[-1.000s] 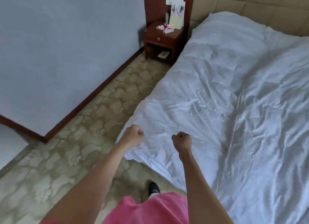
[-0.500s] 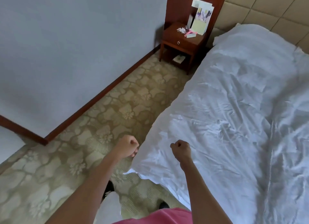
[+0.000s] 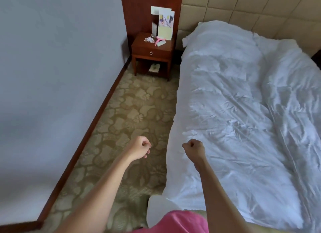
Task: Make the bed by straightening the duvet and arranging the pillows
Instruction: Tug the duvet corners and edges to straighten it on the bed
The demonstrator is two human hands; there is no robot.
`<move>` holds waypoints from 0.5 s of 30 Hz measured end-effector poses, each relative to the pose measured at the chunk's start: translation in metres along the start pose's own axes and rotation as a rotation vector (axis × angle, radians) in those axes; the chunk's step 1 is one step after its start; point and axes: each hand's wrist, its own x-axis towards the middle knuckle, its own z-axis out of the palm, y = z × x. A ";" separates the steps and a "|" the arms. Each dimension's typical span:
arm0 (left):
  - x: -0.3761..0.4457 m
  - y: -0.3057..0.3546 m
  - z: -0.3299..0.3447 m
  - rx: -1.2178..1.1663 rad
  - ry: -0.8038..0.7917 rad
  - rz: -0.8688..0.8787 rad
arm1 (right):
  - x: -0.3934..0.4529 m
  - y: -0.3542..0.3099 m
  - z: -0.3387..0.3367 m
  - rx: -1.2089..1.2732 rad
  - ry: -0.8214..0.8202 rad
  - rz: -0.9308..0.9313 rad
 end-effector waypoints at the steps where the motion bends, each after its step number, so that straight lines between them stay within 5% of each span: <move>1: 0.011 0.003 -0.006 0.014 -0.018 0.026 | 0.006 -0.006 0.006 -0.001 0.017 0.011; 6: 0.075 0.012 -0.046 0.048 -0.102 0.072 | 0.056 -0.045 0.050 0.012 0.031 0.049; 15: 0.214 0.019 -0.167 0.076 -0.007 0.029 | 0.175 -0.172 0.122 0.078 -0.014 -0.067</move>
